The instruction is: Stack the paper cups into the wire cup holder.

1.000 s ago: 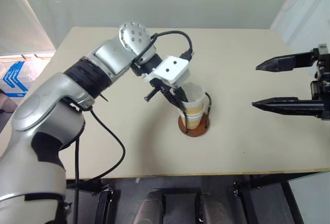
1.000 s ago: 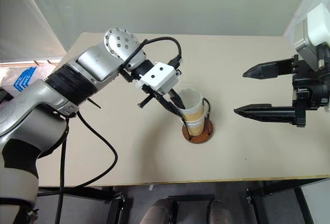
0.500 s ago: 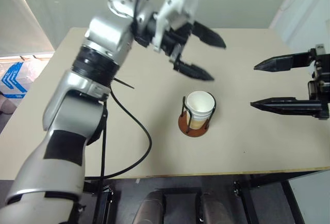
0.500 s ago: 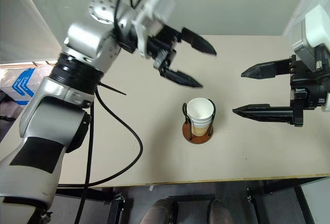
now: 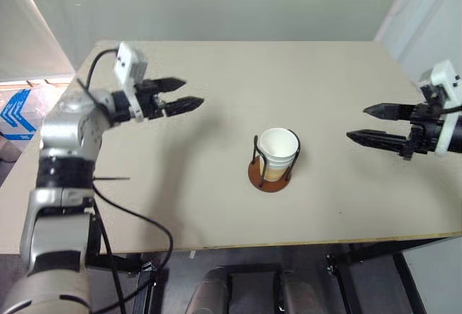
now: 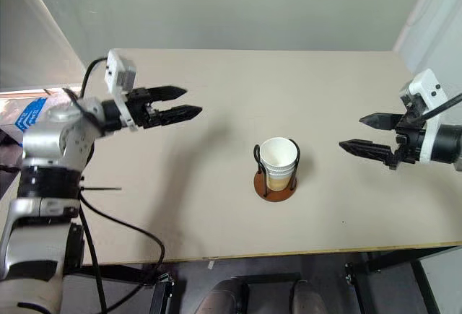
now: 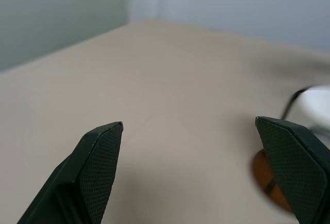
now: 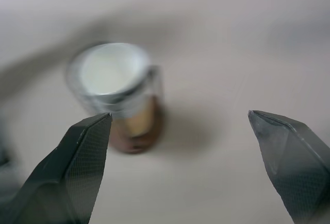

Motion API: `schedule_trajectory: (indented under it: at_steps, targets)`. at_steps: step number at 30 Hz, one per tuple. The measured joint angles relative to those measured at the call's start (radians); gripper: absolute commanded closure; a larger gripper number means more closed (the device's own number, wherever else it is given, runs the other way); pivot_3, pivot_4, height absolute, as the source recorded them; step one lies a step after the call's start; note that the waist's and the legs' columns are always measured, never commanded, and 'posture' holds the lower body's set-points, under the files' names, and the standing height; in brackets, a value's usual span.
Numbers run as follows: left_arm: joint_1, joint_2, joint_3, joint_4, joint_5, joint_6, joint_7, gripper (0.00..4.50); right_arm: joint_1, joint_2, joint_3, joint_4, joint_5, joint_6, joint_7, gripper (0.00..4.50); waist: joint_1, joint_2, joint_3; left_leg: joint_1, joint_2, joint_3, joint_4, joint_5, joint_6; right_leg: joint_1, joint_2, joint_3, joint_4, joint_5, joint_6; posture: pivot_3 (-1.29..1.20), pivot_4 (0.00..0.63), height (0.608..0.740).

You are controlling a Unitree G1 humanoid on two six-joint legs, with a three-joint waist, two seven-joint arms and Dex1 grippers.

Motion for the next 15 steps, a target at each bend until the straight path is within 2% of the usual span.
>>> schedule_trajectory:
  at_steps: [3,8,15]
  targets:
    - [0.090,-0.017,0.067,-0.068,0.025,-0.001,0.133,0.01,-0.006,0.086,0.031,0.046,-0.082,-0.053,-0.075,0.00,0.000,0.000,0.000,0.005,0.000,0.000,-0.001,0.001,0.000,0.005,0.000,0.000,0.000,0.001,-0.002,0.00,0.150,0.740]
    - [0.185,-0.047,0.109,-0.158,0.047,-0.007,0.241,0.01,0.026,0.176,0.039,0.057,-0.169,-0.094,-0.161,0.00,0.000,0.000,0.000,0.007,0.000,0.000,-0.001,0.001,0.002,0.006,0.001,0.000,0.000,0.000,-0.011,0.00,0.150,0.740]
    - [0.199,-0.059,0.166,-0.154,0.071,-0.030,0.345,0.01,0.033,0.263,0.014,0.115,-0.233,-0.099,-0.287,0.00,-0.002,-0.001,0.000,0.007,0.000,-0.002,-0.003,0.000,0.005,0.005,0.003,0.000,0.000,0.006,-0.016,0.00,0.150,0.740]
